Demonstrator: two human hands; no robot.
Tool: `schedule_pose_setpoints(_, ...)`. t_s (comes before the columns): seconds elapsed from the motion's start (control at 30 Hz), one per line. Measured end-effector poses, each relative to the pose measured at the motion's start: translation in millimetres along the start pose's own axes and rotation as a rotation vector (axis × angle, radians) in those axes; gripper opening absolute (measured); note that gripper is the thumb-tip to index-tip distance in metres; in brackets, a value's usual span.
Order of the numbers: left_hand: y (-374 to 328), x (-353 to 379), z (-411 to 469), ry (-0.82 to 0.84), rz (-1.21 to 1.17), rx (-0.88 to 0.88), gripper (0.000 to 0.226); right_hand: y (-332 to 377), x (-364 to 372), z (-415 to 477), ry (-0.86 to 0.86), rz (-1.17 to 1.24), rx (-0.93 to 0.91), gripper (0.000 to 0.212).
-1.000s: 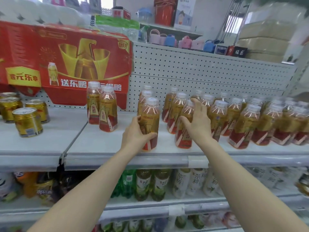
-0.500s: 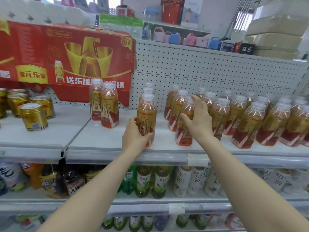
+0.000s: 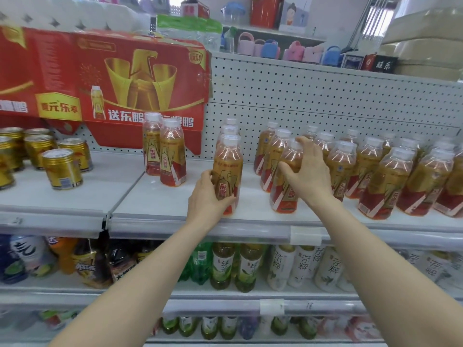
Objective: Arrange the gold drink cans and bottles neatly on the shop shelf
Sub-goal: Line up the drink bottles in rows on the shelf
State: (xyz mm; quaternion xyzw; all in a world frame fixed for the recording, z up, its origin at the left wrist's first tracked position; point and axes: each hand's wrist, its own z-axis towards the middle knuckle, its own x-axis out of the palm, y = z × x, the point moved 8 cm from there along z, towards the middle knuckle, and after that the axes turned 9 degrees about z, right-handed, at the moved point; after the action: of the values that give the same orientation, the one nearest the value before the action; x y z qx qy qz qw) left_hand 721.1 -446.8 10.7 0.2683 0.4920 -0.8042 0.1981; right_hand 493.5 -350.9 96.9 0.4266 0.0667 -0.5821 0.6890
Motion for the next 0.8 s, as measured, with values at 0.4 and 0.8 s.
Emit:
schedule_pose_setpoints(0.4,73.8,-109.0,65.2,-0.113,0.174,0.14,0.031,131.4,19.4,67.9,-0.148,-0.066,-0.205,0.047)
schedule_pose_setpoints(0.8,167.8,-126.0,182.7,0.121,0.122,-0.016,0.087,218.2,185.8,56.3,0.079,0.024,-0.142,0.059)
